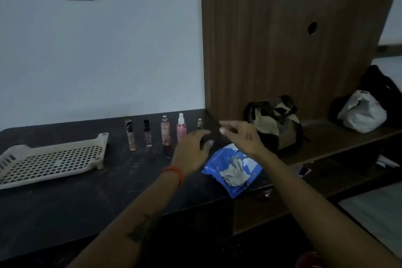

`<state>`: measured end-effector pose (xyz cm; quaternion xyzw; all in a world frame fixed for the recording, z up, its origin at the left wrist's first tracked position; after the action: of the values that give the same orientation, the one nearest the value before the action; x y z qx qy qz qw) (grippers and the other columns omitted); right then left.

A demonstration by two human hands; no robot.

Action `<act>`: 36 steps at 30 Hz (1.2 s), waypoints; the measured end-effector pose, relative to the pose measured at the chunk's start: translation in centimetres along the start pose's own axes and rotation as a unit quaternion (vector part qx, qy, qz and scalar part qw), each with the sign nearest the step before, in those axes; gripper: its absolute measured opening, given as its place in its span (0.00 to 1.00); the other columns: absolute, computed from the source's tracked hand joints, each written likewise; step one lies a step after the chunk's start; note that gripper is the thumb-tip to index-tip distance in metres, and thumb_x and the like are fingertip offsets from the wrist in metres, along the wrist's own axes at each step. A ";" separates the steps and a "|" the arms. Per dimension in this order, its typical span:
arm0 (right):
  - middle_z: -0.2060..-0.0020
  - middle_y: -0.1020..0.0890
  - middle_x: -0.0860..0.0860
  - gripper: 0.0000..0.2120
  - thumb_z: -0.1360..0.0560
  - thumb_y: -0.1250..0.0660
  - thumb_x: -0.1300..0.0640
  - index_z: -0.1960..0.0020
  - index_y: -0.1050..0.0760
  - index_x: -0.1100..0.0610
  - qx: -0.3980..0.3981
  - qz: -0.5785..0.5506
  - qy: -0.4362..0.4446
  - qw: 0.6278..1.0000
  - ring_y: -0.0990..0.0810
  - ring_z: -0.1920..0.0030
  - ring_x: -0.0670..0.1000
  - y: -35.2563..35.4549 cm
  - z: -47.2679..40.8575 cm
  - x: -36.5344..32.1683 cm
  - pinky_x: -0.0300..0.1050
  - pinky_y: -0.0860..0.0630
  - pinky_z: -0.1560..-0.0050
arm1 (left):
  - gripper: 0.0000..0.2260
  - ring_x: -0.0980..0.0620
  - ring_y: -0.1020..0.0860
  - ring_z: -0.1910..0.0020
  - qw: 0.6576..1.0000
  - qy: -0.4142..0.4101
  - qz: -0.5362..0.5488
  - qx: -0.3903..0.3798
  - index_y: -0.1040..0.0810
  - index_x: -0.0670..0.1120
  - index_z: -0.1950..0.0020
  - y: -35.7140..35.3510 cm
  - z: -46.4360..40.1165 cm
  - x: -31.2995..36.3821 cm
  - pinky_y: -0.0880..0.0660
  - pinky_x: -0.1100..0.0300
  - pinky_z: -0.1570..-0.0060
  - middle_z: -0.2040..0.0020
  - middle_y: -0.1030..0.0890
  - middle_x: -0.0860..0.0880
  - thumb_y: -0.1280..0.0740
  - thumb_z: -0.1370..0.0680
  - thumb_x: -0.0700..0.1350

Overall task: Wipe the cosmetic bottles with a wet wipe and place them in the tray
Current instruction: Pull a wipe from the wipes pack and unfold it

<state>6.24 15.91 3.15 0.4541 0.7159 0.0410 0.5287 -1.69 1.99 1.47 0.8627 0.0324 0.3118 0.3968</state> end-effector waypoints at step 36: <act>0.64 0.19 0.48 0.06 0.25 0.34 0.60 0.57 0.24 0.49 0.164 -0.284 -0.180 0.928 0.21 0.61 0.46 -0.8 1.6 7.0 0.42 0.21 0.62 | 0.09 0.58 0.40 0.31 0.999 0.014 0.007 0.034 0.19 0.53 0.47 -2.4 1.8 -3.6 0.59 0.57 0.28 0.35 0.27 0.56 0.31 0.26 0.43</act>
<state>6.82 19.64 -3.04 0.3123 0.7046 -0.3108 0.5562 -3.17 1.35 -2.94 0.8713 0.0424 0.3256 0.3647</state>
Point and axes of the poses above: each hand's wrist, its own z-axis away from the middle knuckle, its own y-axis out of the back of the hand, x = y × z, the point moved 3 cm from there along -z, towards the middle knuckle
